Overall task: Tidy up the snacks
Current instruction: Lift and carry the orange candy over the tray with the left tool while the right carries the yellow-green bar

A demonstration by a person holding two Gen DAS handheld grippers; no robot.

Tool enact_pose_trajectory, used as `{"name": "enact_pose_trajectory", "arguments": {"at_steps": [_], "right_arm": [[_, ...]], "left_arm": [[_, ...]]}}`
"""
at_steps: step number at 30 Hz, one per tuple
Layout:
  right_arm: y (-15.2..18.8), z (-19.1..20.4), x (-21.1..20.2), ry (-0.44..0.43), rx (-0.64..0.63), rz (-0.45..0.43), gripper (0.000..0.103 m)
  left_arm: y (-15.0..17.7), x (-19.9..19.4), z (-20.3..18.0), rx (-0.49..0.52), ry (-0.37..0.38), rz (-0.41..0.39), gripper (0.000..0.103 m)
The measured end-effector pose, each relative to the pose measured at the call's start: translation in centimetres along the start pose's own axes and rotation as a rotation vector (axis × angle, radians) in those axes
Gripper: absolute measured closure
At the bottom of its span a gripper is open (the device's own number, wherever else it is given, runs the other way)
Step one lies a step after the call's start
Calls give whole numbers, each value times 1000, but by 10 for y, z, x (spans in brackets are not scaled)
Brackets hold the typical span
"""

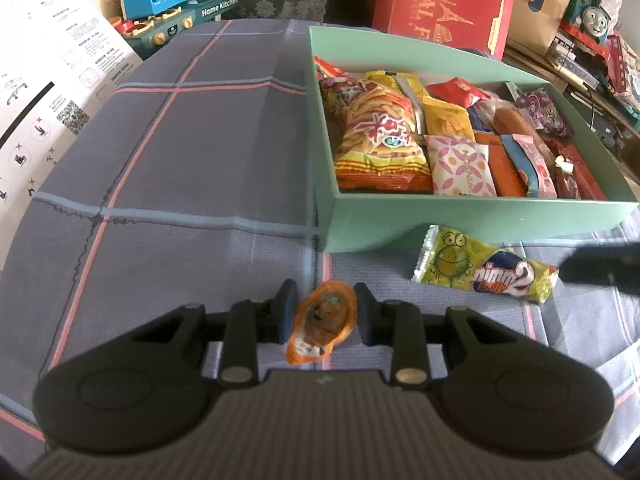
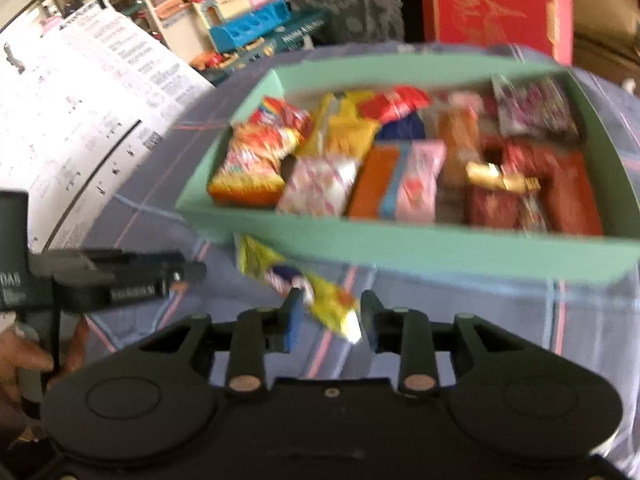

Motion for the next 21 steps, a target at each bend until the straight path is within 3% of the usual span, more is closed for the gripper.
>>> {"name": "enact_pose_trajectory", "arguments": {"at_steps": [3, 5, 9, 10, 11, 13, 16, 21], "right_arm": [[-10, 7, 21, -28, -50, 31, 62], [-9, 11, 39, -55, -69, 71, 43], [5, 18, 57, -52, -122, 133, 39], [9, 21, 57, -51, -133, 140, 44], [15, 22, 57, -35, -151, 152, 65], [23, 25, 55, 12, -192, 160, 79], [30, 25, 49, 14, -147, 155, 81], [34, 19, 41, 22, -94, 98, 81]], "left_arm": [[1, -1, 0, 1, -3, 1, 73], [1, -1, 0, 0, -1, 4, 73], [4, -2, 5, -3, 12, 5, 73], [4, -2, 6, -6, 16, 5, 73], [5, -3, 7, -8, 18, 4, 73], [6, -3, 7, -6, 17, 4, 73], [11, -7, 6, -3, 32, 12, 61], [23, -15, 3, 40, 49, 22, 57]]}}
Point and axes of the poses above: each gripper's, at about its wrist camera, not at the fingertips, and x roughly the way its jaws point, z to its left, y to its underside, the point moved 10 cm from there along x, roughly the way its jaws point, and after that the axes turned 13 degrees about -y, right-handed, at the moved point
